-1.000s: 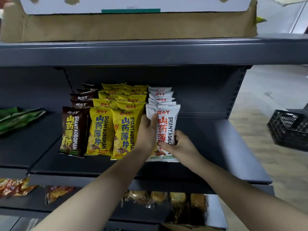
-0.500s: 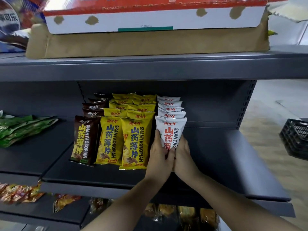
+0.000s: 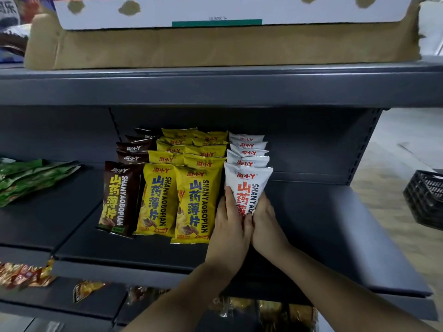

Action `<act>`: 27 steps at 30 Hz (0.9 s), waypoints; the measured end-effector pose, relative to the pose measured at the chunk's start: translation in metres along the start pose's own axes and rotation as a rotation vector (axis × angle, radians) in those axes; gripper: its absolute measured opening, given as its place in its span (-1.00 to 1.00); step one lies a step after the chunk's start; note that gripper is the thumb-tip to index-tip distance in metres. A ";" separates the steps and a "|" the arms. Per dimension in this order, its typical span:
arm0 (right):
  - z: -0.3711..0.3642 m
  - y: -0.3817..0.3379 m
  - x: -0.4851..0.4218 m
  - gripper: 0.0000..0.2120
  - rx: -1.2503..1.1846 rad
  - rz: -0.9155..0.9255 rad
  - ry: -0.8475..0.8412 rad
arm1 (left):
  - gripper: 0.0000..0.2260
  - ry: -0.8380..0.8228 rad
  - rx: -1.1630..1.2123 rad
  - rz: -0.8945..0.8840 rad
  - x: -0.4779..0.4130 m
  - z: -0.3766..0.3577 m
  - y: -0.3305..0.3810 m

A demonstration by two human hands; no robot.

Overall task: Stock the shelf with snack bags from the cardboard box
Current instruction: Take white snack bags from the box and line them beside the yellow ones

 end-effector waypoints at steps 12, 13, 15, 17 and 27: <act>0.006 -0.003 0.002 -0.47 -0.244 -0.136 -0.026 | -0.29 0.132 -0.174 -0.099 0.007 0.062 -0.061; 0.003 -0.007 0.000 -0.48 -0.244 -0.136 -0.025 | -0.25 0.100 -0.137 -0.070 0.003 0.058 -0.065; -0.005 -0.013 -0.003 -0.46 -0.225 -0.125 -0.009 | -0.21 0.062 -0.069 -0.031 -0.004 0.051 -0.067; -0.009 -0.015 -0.006 -0.43 -0.188 -0.104 0.032 | -0.22 0.067 -0.039 -0.029 -0.008 0.047 -0.066; -0.014 -0.015 -0.006 -0.20 0.118 -0.119 0.262 | -0.30 0.203 -0.074 -0.127 -0.017 0.052 -0.067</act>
Point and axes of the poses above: each hand's wrist, its own x-axis away from the middle knuckle, its own z-axis out of the back of the hand, y = z × x, the point moved 7 cm from there along -x, towards the middle knuckle, and after that the axes turned 3 degrees about y, right-handed, at the moved point
